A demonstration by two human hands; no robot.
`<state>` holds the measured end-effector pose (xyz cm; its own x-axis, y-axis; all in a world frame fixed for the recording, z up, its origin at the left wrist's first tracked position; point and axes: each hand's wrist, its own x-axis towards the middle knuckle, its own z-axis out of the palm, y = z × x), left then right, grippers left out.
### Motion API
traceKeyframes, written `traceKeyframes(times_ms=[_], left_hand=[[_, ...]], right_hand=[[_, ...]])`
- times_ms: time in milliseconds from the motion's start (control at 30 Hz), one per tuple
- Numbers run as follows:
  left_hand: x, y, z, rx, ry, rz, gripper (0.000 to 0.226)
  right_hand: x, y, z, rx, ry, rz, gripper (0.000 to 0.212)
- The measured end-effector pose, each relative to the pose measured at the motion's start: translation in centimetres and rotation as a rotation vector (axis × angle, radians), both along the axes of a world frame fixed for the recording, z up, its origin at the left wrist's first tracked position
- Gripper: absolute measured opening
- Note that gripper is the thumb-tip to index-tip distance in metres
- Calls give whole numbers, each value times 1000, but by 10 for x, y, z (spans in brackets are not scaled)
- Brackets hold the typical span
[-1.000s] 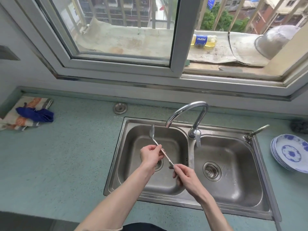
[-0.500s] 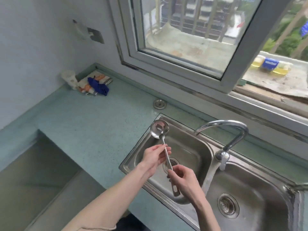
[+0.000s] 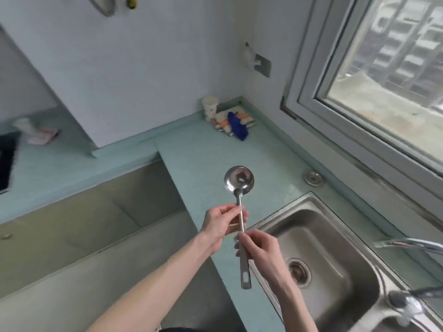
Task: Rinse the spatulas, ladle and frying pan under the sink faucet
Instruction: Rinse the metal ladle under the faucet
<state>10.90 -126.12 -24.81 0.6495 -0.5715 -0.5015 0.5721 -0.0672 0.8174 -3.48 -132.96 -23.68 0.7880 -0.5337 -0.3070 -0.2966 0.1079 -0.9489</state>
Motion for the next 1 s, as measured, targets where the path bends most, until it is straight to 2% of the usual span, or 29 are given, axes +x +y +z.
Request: traceKeyframes(times_ms=[267, 600, 1000], left_hand=[[90, 140, 27, -29, -17, 277, 17], [186, 347, 41, 19, -122, 565, 18], [233, 596, 60, 52, -150, 1078, 11]], right_hand=[[113, 108, 21, -106, -22, 279, 33], [252, 275, 25, -82, -61, 568, 22], [378, 506, 39, -56, -61, 1091, 24]])
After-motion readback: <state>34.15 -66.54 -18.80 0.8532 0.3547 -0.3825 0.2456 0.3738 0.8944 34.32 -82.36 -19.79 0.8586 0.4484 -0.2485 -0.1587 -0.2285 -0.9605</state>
